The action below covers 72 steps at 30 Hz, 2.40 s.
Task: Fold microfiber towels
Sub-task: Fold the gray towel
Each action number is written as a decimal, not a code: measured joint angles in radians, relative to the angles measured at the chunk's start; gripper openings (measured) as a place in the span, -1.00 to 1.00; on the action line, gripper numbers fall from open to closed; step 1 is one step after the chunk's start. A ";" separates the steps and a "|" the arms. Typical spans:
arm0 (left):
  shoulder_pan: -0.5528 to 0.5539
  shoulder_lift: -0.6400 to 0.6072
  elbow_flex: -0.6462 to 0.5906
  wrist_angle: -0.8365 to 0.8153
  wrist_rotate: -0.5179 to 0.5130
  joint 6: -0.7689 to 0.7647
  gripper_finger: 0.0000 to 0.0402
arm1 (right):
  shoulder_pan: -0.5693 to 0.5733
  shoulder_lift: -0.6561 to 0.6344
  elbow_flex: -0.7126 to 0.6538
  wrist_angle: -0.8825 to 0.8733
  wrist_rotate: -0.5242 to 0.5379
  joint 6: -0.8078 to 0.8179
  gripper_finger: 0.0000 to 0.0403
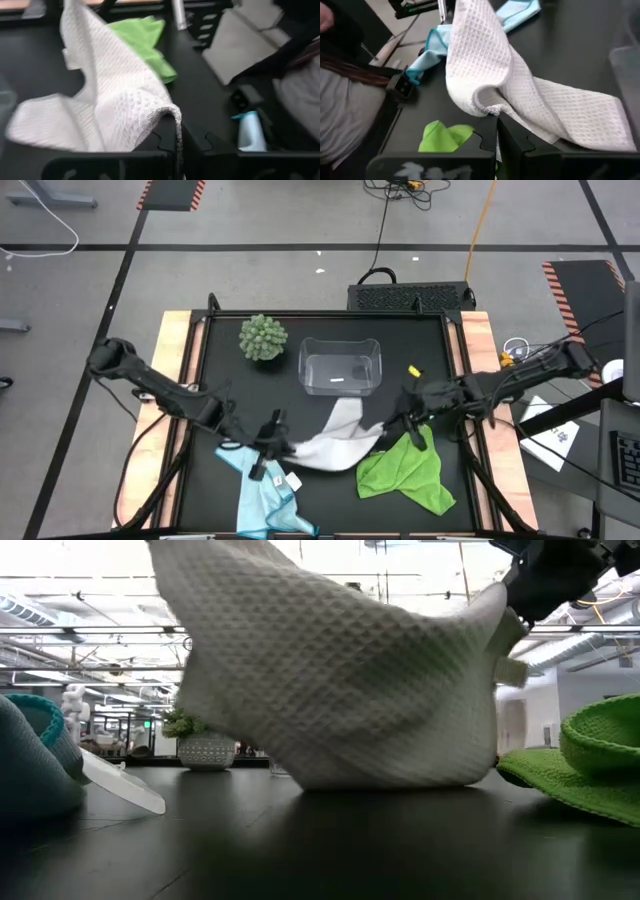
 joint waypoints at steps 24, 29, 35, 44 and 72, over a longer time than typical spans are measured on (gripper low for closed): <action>-0.163 0.005 -0.409 0.413 -0.273 -0.333 0.03 | 0.130 0.167 0.000 0.137 0.017 0.088 -1.00; -0.115 0.008 -0.435 0.431 -0.270 -0.358 0.03 | 0.191 0.191 0.000 0.151 -0.053 0.112 -1.00; -0.064 0.076 -0.434 0.452 -0.247 -0.363 0.03 | 0.240 0.264 0.000 0.244 -0.166 0.088 -1.00; -0.018 0.187 -0.435 0.558 -0.182 -0.308 0.03 | 0.244 0.323 0.000 0.355 -0.154 0.015 -0.80; 0.013 0.194 -0.434 0.620 -0.135 -0.202 0.03 | -0.052 0.446 0.000 0.177 0.069 -0.247 -0.01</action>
